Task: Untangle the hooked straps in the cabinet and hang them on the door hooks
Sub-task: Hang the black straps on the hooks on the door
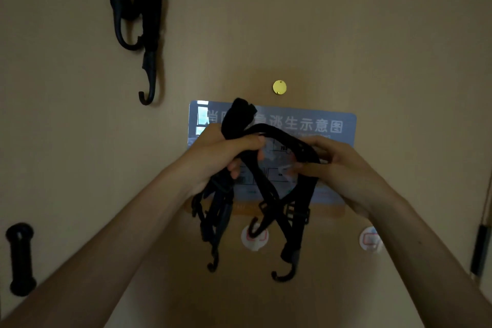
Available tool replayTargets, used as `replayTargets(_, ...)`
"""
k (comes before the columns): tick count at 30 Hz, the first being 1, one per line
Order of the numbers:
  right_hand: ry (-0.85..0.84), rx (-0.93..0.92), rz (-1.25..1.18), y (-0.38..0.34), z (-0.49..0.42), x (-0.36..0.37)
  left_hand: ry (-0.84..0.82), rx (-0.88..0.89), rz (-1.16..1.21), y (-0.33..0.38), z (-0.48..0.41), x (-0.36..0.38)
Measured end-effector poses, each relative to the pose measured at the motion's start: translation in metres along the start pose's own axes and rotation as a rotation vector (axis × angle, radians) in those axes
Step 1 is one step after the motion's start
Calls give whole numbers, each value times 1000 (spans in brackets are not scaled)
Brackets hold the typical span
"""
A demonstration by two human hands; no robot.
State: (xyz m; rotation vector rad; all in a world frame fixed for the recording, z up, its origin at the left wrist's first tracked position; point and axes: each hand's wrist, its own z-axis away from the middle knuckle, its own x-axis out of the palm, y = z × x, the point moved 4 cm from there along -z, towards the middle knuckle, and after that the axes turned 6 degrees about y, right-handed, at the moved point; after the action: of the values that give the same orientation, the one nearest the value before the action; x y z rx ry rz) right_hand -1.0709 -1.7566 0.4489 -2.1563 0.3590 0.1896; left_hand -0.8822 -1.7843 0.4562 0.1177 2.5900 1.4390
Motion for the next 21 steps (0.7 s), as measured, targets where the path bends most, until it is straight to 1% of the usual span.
replayTargets(2, 18, 43, -69, -2, 1, -1, 8, 27, -51, 4, -1, 0)
replayTargets(3, 21, 70, -63, -2, 2, -1, 16, 42, -73, 6, -1, 1)
replayTargets(4, 3, 98, -8, -2, 3, 1, 25, 58, -82, 8, -1, 2)
replayTargets(6, -122, 160, 140, -2, 10, 11, 46, 78, -65, 10, -2, 4)
replayTargets(7, -195, 172, 163, -3, 15, 19, 55, 86, -53, 11, -1, 5)
replayTargets(8, -259, 162, 143, -5, 18, 27, 60, 96, -46, 11, -1, 7)
replayTargets(10, -330, 90, 49, -9, 22, 43, 62, 114, -51, 9, 0, 10)
replayTargets(12, -305, 12, -15, -7, 19, 52, 63, 116, -60, 8, 0, 12)
replayTargets(13, -258, -12, -4, -6, 16, 53, 60, 115, -63, 8, 0, 11)
replayTargets(16, -141, 7, 26, 3, 6, 48, 42, 104, -104, 8, -1, 6)
replayTargets(18, -133, 39, -40, 4, 3, 39, 39, 97, -134, 6, 0, 0)
replayTargets(21, -163, 11, -101, 1, 2, 29, 41, 66, -57, 3, 0, -7)
